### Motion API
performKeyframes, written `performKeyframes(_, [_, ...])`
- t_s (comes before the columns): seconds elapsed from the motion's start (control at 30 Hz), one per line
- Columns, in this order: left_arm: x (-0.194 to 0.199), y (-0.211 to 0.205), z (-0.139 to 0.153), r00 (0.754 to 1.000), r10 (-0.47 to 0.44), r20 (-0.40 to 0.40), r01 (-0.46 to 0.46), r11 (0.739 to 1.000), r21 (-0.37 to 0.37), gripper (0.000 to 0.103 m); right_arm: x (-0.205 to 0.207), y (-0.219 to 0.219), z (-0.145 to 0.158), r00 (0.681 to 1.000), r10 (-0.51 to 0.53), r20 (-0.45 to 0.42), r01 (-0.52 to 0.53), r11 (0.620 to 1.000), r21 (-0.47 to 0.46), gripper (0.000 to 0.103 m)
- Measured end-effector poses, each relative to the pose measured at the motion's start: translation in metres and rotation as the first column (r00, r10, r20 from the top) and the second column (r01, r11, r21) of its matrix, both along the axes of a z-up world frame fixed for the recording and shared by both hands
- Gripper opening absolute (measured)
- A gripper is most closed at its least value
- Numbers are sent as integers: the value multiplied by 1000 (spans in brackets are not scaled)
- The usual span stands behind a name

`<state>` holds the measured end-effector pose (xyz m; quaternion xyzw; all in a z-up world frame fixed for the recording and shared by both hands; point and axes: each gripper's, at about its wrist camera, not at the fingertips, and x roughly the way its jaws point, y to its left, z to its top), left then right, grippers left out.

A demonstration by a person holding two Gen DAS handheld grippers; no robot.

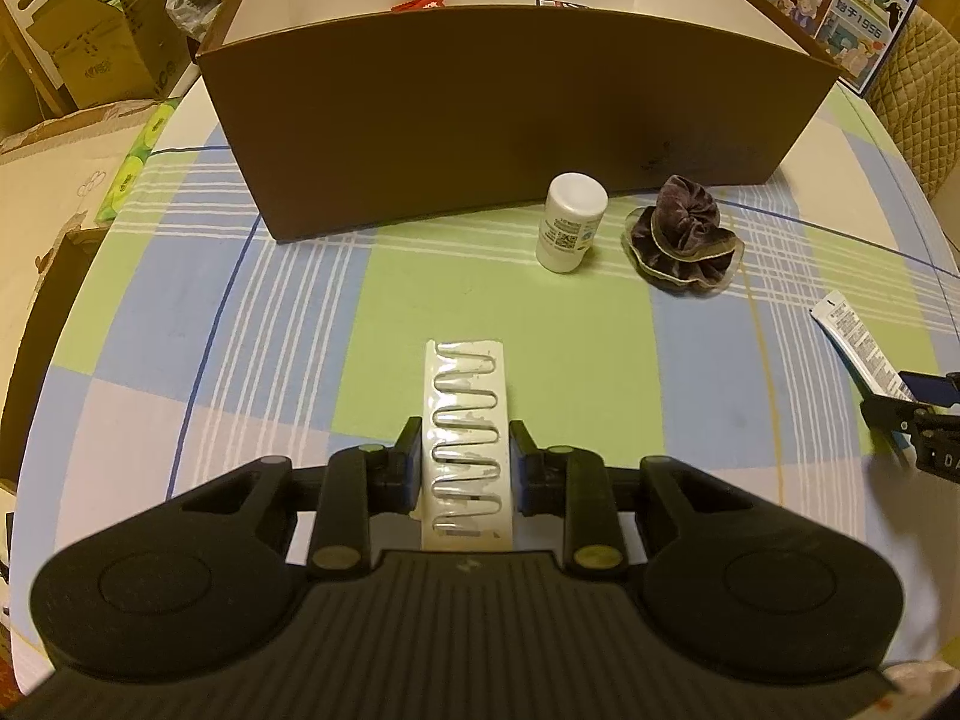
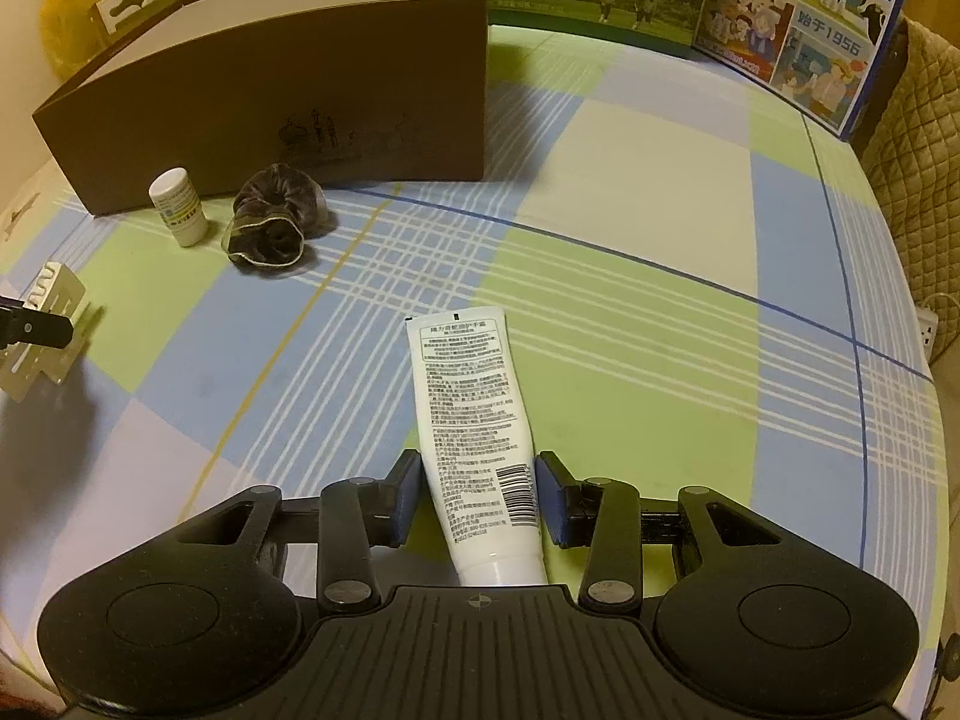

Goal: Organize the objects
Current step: 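Lift the blister pack and white tube toward the brown box with both tools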

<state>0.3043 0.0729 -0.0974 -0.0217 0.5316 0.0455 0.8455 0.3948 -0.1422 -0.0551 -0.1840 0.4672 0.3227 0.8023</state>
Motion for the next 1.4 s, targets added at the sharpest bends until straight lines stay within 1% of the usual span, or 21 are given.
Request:
performKeyframes(0.43, [-1, 0, 0, 1000, 2, -1, -2, 1000, 1, 23, 0, 0, -2, 1000, 5, 2, -5, 1000, 3, 37])
performKeyframes(0.67, [-3, 5, 5, 1000, 10, 8, -10, 1000, 0, 23, 2, -1, 4, 999, 3, -42, -1, 999, 49, 37])
performKeyframes(0.97, [-4, 5, 21, 999, -2, 35, 2, 1000, -7, 23, -1, 7, 29, 997, 31, -76, -20, 990, 142, 37])
performKeyframes(1.13, [-1, -1, 38, 997, -20, 76, 22, 1000, -20, 23, -3, 16, 46, 995, 53, -84, -35, 979, 199, 37])
performKeyframes(1.4, [10, -7, 66, 988, -45, 148, 50, 998, -34, 23, 2, 34, 76, 994, 91, -63, -70, 958, 279, 37])
